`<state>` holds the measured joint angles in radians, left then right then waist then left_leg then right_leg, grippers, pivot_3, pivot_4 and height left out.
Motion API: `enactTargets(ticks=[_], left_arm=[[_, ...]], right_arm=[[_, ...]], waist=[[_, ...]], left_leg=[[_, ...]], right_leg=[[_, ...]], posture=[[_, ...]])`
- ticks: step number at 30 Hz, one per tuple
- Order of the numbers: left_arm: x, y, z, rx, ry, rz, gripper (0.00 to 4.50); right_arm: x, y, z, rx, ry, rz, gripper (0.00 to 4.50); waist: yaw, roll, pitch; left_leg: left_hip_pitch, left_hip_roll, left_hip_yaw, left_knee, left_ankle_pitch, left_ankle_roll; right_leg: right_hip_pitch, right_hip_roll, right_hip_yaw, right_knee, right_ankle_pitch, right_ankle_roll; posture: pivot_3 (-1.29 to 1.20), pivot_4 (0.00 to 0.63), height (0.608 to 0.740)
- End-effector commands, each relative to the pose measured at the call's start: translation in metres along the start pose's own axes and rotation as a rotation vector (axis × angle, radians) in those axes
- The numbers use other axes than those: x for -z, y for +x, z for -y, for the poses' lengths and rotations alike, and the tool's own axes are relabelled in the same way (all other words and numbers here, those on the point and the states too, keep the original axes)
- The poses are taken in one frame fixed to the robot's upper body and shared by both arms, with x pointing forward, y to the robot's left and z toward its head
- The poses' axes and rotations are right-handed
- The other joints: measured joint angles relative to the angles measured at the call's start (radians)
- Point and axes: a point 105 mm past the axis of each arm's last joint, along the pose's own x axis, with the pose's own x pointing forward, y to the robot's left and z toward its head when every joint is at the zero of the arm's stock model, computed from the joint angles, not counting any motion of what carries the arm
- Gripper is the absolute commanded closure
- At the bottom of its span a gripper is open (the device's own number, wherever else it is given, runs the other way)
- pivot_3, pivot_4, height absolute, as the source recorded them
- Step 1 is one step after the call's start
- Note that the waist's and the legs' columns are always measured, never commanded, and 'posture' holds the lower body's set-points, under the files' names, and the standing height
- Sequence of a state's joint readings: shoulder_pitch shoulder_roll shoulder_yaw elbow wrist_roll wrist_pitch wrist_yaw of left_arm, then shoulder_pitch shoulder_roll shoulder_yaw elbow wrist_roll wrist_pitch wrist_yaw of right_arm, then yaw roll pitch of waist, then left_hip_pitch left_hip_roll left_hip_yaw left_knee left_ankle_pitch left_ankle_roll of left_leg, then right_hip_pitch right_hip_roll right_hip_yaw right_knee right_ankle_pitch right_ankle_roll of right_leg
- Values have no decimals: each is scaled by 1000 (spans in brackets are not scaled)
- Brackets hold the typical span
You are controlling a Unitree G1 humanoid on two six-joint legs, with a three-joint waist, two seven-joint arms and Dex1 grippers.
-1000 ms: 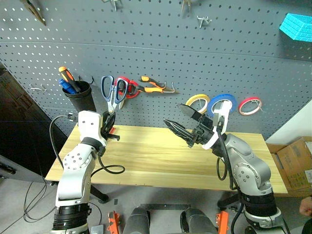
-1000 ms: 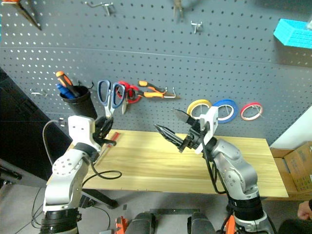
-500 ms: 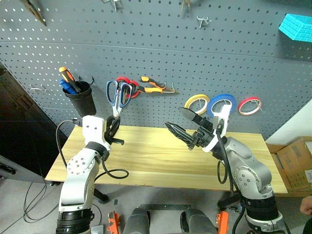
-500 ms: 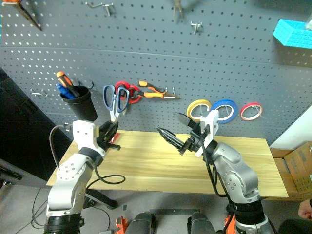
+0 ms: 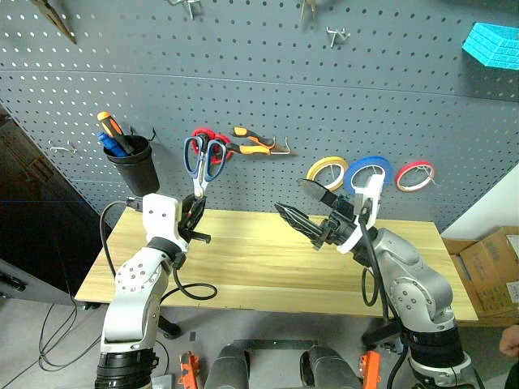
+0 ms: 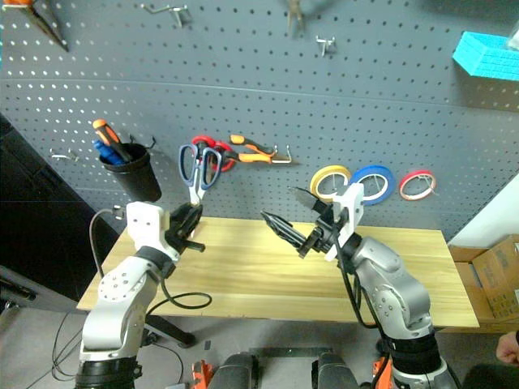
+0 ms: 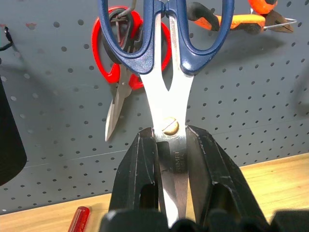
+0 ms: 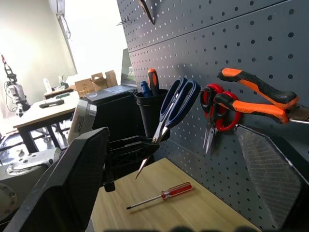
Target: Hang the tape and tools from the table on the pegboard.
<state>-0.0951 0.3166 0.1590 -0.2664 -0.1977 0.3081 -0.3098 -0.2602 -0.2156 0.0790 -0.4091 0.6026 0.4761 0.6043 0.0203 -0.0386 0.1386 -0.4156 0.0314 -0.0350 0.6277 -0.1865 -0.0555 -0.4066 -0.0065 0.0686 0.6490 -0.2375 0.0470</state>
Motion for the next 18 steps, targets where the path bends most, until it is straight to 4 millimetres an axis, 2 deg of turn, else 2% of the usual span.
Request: enactTargets(ticks=[1, 6, 18], left_arm=[[-9, 4, -1, 11, 14, 20, 4005], [-1, 16, -7, 22, 48, -15, 4005], [-5, 45, -19, 40, 106, -4, 4005]], right_arm=[[-14, 2, -7, -17, -43, 52, 0], [-15, 2, -6, -10, -44, 55, 0], [-14, 1, -5, -3, -47, 44, 0]], waist=[[0, 0, 0], [0, 0, 0], [-2, 0, 0]], left_leg=[[0, 0, 0, 0, 0, 0], [0, 0, 0, 0, 0, 0], [0, 0, 0, 0, 0, 0]], right_leg=[[0, 0, 0, 0, 0, 0], [0, 0, 0, 0, 0, 0], [0, 0, 0, 0, 0, 0]], posture=[[85, 83, 740], [81, 89, 740], [67, 100, 740]])
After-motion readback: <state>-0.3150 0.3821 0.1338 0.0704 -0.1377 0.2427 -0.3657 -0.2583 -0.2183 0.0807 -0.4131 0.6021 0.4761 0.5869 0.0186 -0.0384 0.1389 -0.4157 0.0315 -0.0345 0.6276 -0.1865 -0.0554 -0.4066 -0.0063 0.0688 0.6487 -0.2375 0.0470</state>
